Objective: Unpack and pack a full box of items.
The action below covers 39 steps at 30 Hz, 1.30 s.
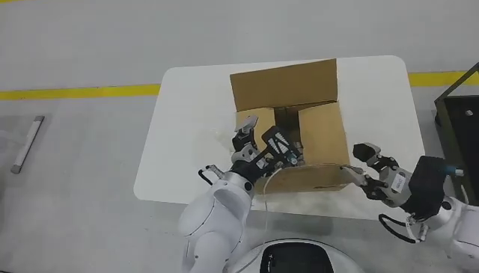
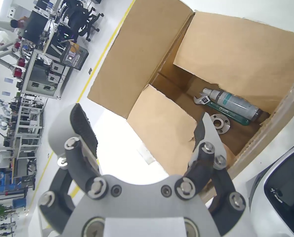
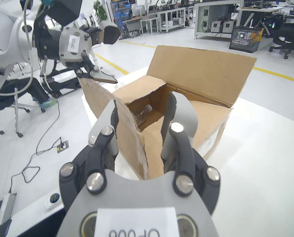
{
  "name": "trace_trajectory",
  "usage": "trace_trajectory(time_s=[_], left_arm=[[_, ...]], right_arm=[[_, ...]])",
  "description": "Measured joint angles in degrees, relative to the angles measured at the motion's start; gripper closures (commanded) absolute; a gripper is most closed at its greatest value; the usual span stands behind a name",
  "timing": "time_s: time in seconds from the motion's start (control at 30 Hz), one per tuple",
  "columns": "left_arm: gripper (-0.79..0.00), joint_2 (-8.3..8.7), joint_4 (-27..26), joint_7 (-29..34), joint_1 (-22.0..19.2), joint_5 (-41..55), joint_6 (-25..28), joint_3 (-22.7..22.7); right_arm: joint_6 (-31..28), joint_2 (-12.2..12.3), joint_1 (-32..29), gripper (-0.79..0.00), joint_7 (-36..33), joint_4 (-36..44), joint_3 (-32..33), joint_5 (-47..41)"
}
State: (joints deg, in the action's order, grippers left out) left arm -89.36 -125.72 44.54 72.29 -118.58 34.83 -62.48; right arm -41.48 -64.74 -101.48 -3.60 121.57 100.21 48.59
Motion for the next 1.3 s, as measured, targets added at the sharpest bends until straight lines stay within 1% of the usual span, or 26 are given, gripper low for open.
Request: trace_trajectory(time_s=[0.03,0.1,0.2,0.27,0.3,0.33,0.4,0.47,0.5,0.63,0.77,0.9,1.03,1.13,1.3], left_arm=[[-0.785,0.05,-0.13,-0.01,0.05,0.00,0.27,0.11],[-0.785,0.17,-0.55,-0.05,0.29,-0.05,0.96,0.37],[-0.785,0.33,-1.62,0.14,0.98,0.17,1.63,0.62],[-0.785,0.44,-2.41,0.25,1.47,0.45,2.12,0.82],[-0.785,0.51,-2.96,0.35,1.85,0.67,2.50,0.98],[-0.785,0.56,-3.36,0.45,2.12,0.87,2.79,1.11],[-0.785,0.67,-4.20,0.70,2.67,1.26,3.37,1.40],[-0.785,0.76,-4.81,0.96,3.11,1.68,3.76,1.63],[-0.785,0.82,-5.17,1.12,3.36,1.92,3.92,1.77],[-0.785,0.97,-5.97,1.44,3.88,2.52,3.84,2.00],[-0.785,1.06,-6.48,1.33,3.77,2.90,2.55,1.71],[-0.785,1.10,-6.55,0.94,2.93,3.16,0.58,1.01],[-0.785,1.13,-6.24,0.56,2.19,3.60,-0.95,0.52],[-0.785,1.14,-5.74,0.31,1.84,3.97,-2.18,0.41],[-0.785,1.14,-4.39,0.21,1.92,4.92,-4.20,0.87]], right_arm=[[-0.28,0.00,-0.15,-0.385,0.52,-0.27,0.40,-2.39],[-1.12,0.10,-0.34,-0.351,0.91,-0.87,1.66,-7.62],[-0.94,0.23,-0.58,-0.317,0.37,-1.86,3.08,-14.99],[0.48,0.36,-0.65,-0.172,-1.56,-2.24,3.68,-19.13],[2.44,0.49,-0.56,-0.111,-3.80,-2.27,4.09,-20.86],[4.12,0.58,-0.34,0.000,-5.63,-2.11,4.23,-21.79],[7.06,0.78,0.45,0.000,-9.86,-1.75,3.59,-23.97],[8.39,0.97,1.35,0.000,-13.58,-1.76,2.55,-25.07],[8.90,1.10,2.00,0.000,-16.02,-1.89,1.75,-25.36],[8.98,1.41,3.81,0.000,-21.59,-2.48,-0.79,-26.20],[6.48,1.72,4.82,0.000,-25.53,-3.64,-2.58,-29.11],[0.57,2.41,5.25,0.000,-32.01,-4.37,-3.56,-32.40],[-3.92,3.12,5.32,0.000,-38.11,-4.69,-4.35,-32.77],[-5.18,3.50,5.20,0.000,-40.65,-4.54,-4.77,-30.43],[-5.57,3.75,4.75,0.000,-40.42,-4.18,-5.54,-23.30]])
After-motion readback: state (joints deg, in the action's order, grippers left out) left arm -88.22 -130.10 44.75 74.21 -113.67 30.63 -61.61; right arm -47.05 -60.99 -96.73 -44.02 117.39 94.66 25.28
